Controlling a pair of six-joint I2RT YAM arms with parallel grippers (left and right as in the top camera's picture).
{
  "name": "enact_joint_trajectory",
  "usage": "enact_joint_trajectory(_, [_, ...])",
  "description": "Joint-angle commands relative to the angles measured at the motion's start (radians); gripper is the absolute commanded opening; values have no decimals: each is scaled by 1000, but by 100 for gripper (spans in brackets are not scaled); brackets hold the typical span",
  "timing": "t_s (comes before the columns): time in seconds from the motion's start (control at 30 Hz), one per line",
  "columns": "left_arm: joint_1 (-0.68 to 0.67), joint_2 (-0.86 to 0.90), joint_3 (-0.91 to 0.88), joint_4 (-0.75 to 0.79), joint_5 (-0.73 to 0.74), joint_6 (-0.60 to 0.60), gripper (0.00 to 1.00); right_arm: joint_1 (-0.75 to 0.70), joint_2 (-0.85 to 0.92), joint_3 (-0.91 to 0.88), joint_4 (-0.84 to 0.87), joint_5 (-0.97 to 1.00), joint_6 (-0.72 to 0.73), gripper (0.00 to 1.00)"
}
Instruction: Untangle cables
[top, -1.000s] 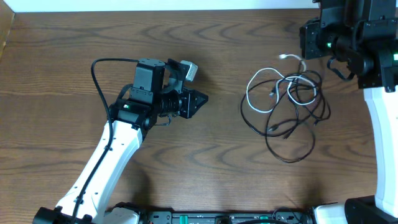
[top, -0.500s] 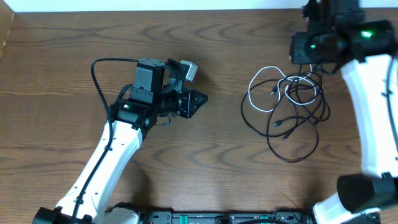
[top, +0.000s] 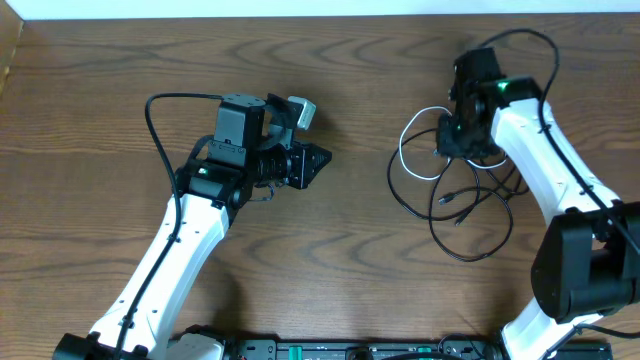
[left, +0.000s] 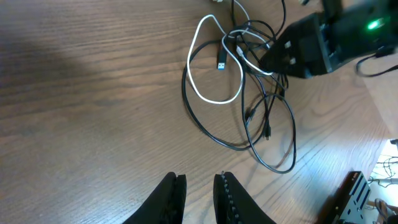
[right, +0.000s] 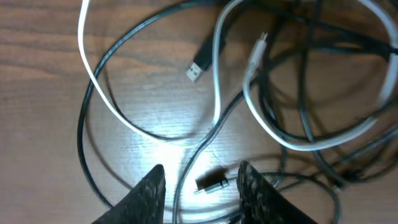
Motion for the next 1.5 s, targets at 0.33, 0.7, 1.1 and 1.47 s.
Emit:
enact_joint_trajectory(0.33, [-1, -17, 16, -20, -5, 20, 21, 19, 36, -147, 259, -5, -7, 35])
enact_joint_trajectory(0.7, [-1, -17, 16, -53, -5, 43, 21, -35, 144, -146, 353, -5, -29, 35])
enact_joint_trajectory(1.1, [-1, -17, 16, -55, -6, 54, 21, -25, 134, 13, 272, -162, -115, 36])
enact_joint_trajectory(1.47, [-1, -17, 16, -66, -5, 58, 21, -49, 137, 17, 219, -4, -118, 36])
